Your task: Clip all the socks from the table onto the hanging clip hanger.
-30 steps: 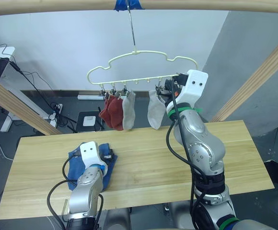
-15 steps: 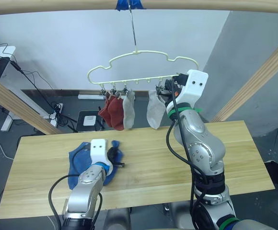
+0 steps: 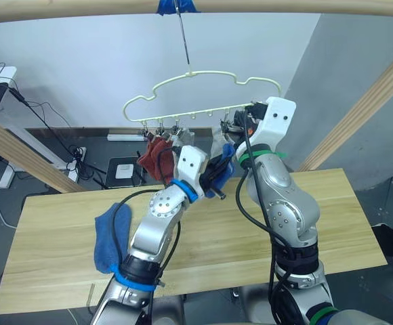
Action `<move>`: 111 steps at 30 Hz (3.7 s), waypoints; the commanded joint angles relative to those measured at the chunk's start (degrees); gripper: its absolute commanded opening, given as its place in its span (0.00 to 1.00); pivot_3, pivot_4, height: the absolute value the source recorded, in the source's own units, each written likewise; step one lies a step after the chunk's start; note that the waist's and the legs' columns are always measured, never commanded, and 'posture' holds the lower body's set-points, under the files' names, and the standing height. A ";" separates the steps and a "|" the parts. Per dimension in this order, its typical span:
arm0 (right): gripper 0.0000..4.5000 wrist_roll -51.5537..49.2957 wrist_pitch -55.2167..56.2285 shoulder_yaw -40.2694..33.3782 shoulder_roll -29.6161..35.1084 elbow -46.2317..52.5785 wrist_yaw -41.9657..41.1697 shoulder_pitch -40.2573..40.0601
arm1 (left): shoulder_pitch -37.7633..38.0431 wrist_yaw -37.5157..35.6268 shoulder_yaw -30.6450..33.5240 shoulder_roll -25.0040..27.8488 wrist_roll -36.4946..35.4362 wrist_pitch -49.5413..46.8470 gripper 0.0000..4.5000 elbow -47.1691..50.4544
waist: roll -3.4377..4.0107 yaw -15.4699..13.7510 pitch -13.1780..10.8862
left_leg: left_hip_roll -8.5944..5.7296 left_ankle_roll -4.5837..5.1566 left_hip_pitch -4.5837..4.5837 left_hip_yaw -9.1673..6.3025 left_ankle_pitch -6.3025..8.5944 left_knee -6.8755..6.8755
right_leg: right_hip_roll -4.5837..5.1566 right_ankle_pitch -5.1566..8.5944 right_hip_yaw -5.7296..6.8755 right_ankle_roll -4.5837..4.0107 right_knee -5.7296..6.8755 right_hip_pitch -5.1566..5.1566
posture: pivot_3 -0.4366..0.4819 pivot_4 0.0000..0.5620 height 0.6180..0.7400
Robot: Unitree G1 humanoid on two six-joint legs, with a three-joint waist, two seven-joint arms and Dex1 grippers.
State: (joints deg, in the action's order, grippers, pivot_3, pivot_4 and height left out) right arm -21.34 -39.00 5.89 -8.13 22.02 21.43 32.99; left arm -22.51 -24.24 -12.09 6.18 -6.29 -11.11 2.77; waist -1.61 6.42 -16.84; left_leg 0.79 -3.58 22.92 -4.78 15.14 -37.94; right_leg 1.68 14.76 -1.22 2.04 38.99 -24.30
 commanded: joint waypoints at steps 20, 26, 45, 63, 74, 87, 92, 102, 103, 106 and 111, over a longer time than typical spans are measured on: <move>0.00 1.74 0.32 1.17 -3.86 3.91 -0.26 3.10 | -6.76 1.56 2.68 -4.30 0.14 7.44 0.01 -6.33 | 0.00 0.17 0.00 | 0.00 0.00 0.00 -0.01 0.00 0.00 | -0.02 0.00 0.01 0.01 0.00 0.00 | 0.24 0.45 1.00; 0.00 2.57 0.14 1.79 -3.44 3.91 -0.96 2.83 | -7.41 1.53 2.45 -4.83 0.44 8.18 0.01 -7.10 | 0.00 0.18 0.00 | 0.00 0.00 0.00 -0.01 0.00 0.00 | -0.01 0.00 0.01 0.01 0.00 0.00 | 0.24 0.45 1.00; 0.46 1.04 -3.20 1.45 -3.71 6.34 -1.95 1.24 | -8.51 0.71 2.67 -4.09 0.72 8.27 0.13 -8.92 | 0.00 0.18 0.00 | 0.00 0.00 0.01 -0.01 0.00 0.00 | -0.02 0.00 0.01 0.01 0.00 0.00 | 0.24 0.45 1.00; 0.46 -2.69 -15.85 1.55 8.32 22.86 -13.52 -6.68 | -3.84 -5.35 1.90 0.24 -0.87 6.78 0.57 -4.57 | 0.00 0.22 0.00 | 0.00 0.00 0.02 -0.03 0.00 0.01 | -0.02 0.01 0.02 0.02 -0.02 0.00 | 0.23 0.44 1.00; 0.46 -1.32 -10.97 3.26 19.11 30.02 -22.26 -14.27 | 0.60 -13.14 2.56 4.96 -7.14 -0.02 0.57 3.32 | 0.00 0.29 0.00 | 0.01 0.00 -0.01 -0.03 0.00 -0.01 | -0.05 0.04 0.01 0.07 -0.02 0.01 | 0.23 0.44 1.00; 0.46 5.32 -6.94 1.20 20.96 26.96 -21.25 -17.37 | 7.11 -20.12 8.83 17.07 -16.42 -7.23 0.57 16.68 | 0.00 0.19 0.00 | 0.06 -0.01 -0.04 -0.03 0.00 -0.01 | -0.10 0.07 -0.02 0.12 -0.02 0.03 | 0.25 0.43 1.00; 0.46 7.75 -6.08 0.95 19.91 23.42 -20.81 -17.29 | 8.92 -21.80 12.20 21.95 -20.04 -9.82 0.57 21.66 | 0.00 0.11 0.00 | 0.05 -0.01 -0.05 -0.03 0.00 0.00 | -0.09 0.05 -0.03 0.09 -0.03 0.02 | 0.29 0.43 1.00; 0.46 10.74 -6.31 -1.10 17.31 15.99 -19.98 -13.33 | 8.57 -24.04 14.23 26.41 -23.74 -11.69 0.57 24.07 | 0.00 -0.35 0.00 | 0.05 -0.01 -0.05 -0.02 0.00 -0.01 | -0.09 0.03 -0.05 0.04 -0.03 0.02 | 0.32 0.44 1.00; 0.46 10.79 -6.17 -1.44 16.42 15.26 -19.48 -12.91 | 8.00 -23.95 14.42 26.44 -23.98 -11.81 0.57 23.98 | 0.00 -0.35 0.00 | 0.06 -0.01 -0.05 -0.02 0.00 0.00 | -0.09 0.02 -0.04 0.03 -0.03 0.02 | 0.32 0.44 1.00; 0.46 11.50 -5.69 -1.51 14.99 13.91 -19.17 -11.93 | 6.46 -23.64 14.44 26.41 -24.77 -12.63 0.57 23.82 | 0.00 -0.39 0.00 | 0.07 -0.01 -0.05 -0.04 0.00 0.01 | -0.11 0.02 -0.02 0.03 -0.02 0.01 | 0.32 0.43 1.00; 0.46 13.47 -5.77 -0.64 13.53 12.37 -18.60 -11.12 | 4.50 -23.62 14.40 26.23 -25.93 -13.77 0.57 23.53 | 0.00 -0.41 0.00 | 0.06 -0.01 -0.04 -0.02 0.00 0.01 | -0.10 0.02 -0.05 0.02 -0.02 0.01 | 0.32 0.42 1.00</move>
State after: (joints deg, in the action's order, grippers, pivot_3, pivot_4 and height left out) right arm -8.52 -46.33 5.52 5.74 33.36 2.36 21.32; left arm -17.52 -48.01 1.49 32.29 -31.06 -24.85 24.62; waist -1.60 6.00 -16.84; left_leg 0.85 -3.60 22.89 -4.81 15.14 -37.93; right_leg 1.58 14.77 -1.25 2.06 38.97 -24.29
